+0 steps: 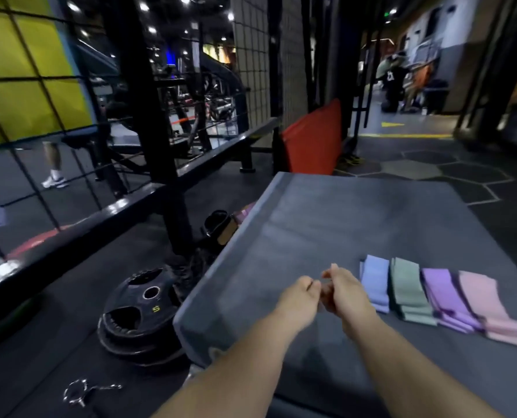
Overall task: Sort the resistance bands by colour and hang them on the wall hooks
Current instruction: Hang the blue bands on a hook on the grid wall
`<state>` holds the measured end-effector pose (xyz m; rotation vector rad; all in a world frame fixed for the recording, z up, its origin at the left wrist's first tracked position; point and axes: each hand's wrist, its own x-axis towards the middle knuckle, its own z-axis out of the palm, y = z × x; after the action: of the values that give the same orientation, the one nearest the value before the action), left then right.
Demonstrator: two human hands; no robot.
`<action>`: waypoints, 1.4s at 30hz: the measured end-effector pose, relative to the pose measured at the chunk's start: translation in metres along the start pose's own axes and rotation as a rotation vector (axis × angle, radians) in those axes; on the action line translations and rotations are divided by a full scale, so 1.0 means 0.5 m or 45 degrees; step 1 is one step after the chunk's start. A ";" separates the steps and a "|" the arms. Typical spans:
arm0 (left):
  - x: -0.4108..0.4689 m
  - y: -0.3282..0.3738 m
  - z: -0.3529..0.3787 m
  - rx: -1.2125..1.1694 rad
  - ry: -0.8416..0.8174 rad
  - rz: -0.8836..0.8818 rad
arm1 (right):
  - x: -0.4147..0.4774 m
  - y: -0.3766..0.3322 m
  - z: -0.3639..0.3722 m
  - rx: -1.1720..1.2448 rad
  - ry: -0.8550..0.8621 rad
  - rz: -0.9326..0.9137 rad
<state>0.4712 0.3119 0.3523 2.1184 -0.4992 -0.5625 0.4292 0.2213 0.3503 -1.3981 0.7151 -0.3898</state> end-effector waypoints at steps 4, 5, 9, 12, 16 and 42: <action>0.038 0.031 0.069 0.122 -0.143 0.026 | 0.032 0.029 -0.083 -0.331 0.257 -0.052; 0.045 0.038 0.085 0.140 -0.159 0.026 | 0.041 0.037 -0.099 -0.432 0.295 -0.048; 0.073 0.053 0.136 0.202 -0.126 -0.036 | 0.043 0.030 -0.143 -0.698 0.342 -0.071; 0.088 0.056 0.160 0.232 -0.069 -0.053 | 0.052 0.032 -0.173 -0.965 0.317 -0.039; 0.106 0.052 0.182 0.319 -0.068 -0.058 | 0.066 0.037 -0.190 -1.170 0.332 0.036; 0.070 0.021 0.045 -0.543 0.232 -0.079 | 0.031 0.030 -0.104 -1.215 0.063 -0.418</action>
<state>0.4857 0.2730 0.3420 1.7582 -0.1892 -0.4583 0.4039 0.1747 0.3316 -2.4329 0.7427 -0.3475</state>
